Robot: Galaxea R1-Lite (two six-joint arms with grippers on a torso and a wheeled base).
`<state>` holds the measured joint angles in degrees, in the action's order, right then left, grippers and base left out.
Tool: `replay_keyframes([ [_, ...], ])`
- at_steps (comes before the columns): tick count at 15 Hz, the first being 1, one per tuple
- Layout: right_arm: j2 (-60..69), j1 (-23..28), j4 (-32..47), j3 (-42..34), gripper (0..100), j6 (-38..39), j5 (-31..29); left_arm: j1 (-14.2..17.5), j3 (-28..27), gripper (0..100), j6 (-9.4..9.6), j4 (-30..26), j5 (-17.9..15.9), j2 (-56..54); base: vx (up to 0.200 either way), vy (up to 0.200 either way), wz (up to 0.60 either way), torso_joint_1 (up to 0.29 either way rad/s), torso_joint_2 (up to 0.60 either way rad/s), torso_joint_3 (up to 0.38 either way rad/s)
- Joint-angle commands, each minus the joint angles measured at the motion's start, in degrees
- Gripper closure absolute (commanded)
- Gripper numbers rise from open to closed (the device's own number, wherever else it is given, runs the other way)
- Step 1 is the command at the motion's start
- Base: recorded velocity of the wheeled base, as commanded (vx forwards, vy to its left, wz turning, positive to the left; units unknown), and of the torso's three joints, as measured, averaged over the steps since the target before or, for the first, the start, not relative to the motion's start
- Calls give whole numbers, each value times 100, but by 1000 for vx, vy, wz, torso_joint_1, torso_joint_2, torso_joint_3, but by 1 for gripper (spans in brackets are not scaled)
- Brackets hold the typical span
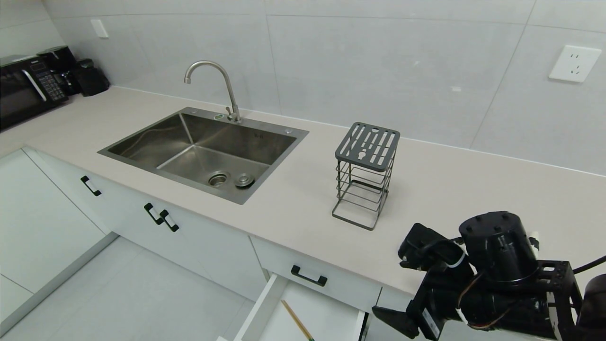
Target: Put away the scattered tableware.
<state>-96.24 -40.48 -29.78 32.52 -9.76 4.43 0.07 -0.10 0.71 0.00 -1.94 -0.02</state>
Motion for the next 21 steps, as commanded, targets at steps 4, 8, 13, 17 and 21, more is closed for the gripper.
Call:
replay_keyframes([
  [4,53,779,-10,-9,0,-483,67,1,1,0,8,0,0,2,0,0,0,0,0,0],
  [8,-35,1034,-1,-18,0,-817,76,1,1,0,0,0,0,2,0,0,0,0,0,0],
  [13,-70,1632,-1,-159,0,-869,58,1,1,0,0,0,0,2,0,0,0,0,0,0],
  [17,-131,2414,-28,-203,0,-1089,-91,1,1,0,8,0,0,2,0,0,0,0,0,0],
  [21,-325,2677,-72,-343,0,-1256,410,1,1,0,0,0,0,2,0,0,0,0,0,0],
])
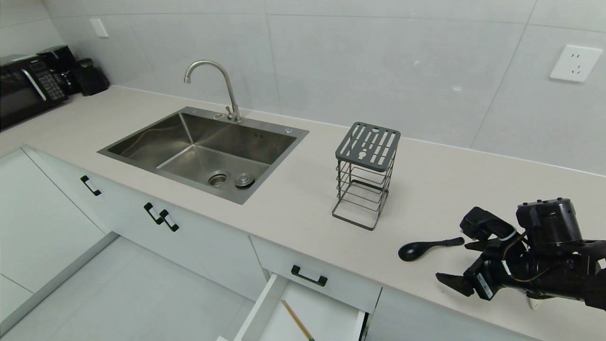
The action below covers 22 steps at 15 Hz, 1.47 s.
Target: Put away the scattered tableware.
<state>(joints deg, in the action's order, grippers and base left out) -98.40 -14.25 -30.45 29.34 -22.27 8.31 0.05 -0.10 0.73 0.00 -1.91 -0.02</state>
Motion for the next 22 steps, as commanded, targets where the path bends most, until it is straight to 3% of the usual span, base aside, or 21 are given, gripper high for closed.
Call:
replay_keyframes([
  [1,-144,54,-5,1,0,-5,30,4,1,0,-3,0,-2,2,0,0,0,0,0,0],
  [14,-1339,300,-163,1065,0,-181,522,4,1,0,6,0,-2,2,0,0,0,0,0,0],
  [22,-1647,283,-330,1284,0,-199,522,4,1,0,-3,0,-2,2,0,0,0,0,0,0],
])
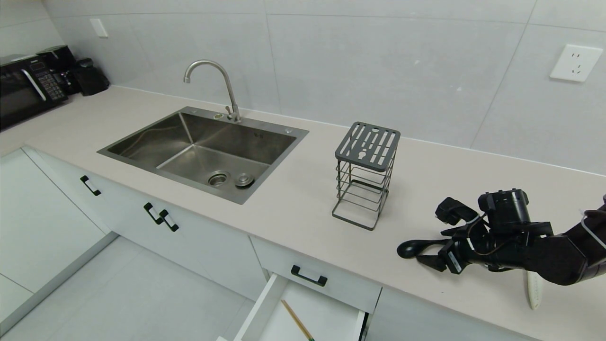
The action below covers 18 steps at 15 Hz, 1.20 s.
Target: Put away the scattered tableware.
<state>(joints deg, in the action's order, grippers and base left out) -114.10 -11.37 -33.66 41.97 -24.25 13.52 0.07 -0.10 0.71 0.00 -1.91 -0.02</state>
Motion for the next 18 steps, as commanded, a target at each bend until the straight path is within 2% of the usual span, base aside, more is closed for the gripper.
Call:
replay_keyframes([
  [1,-147,-5,-106,30,0,-1,2,1,1,0,0,0,-2,2,0,0,0,0,0,0],
  [8,-270,-5,-167,30,0,-10,2,1,1,0,0,0,-2,2,0,0,0,0,0,0],
  [9,-270,-23,-167,22,100,-10,2,1,1,0,0,0,-2,2,0,0,0,0,0,0],
  [18,-86,-40,-185,-181,100,-54,-16,1,1,0,8,0,-2,2,0,0,0,0,0,0],
])
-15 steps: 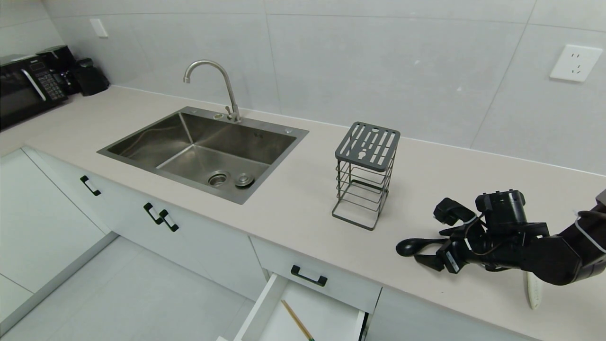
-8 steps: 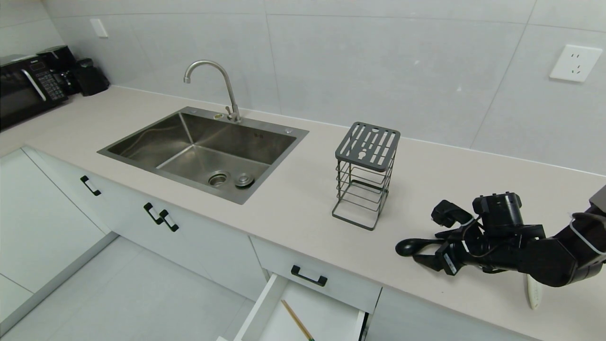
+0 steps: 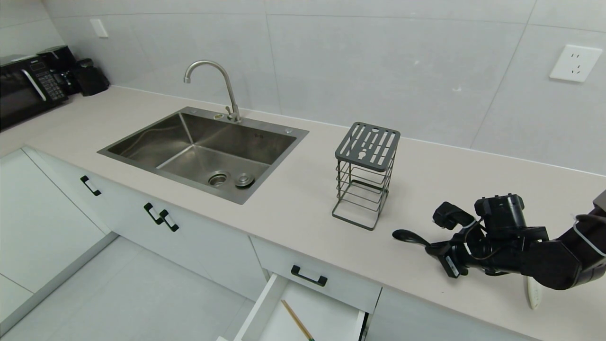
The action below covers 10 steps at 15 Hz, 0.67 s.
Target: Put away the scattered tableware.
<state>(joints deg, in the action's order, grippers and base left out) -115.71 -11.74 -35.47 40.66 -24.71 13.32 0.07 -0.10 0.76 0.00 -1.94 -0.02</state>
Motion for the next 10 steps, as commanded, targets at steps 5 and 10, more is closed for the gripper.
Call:
replay_keyframes([
  [5,647,-109,-65,-304,100,-95,-32,1,1,0,-5,0,0,2,0,0,0,0,0,0],
  [10,1306,-724,-144,-875,100,-69,-172,1,1,0,-5,0,0,2,0,0,0,0,0,0],
])
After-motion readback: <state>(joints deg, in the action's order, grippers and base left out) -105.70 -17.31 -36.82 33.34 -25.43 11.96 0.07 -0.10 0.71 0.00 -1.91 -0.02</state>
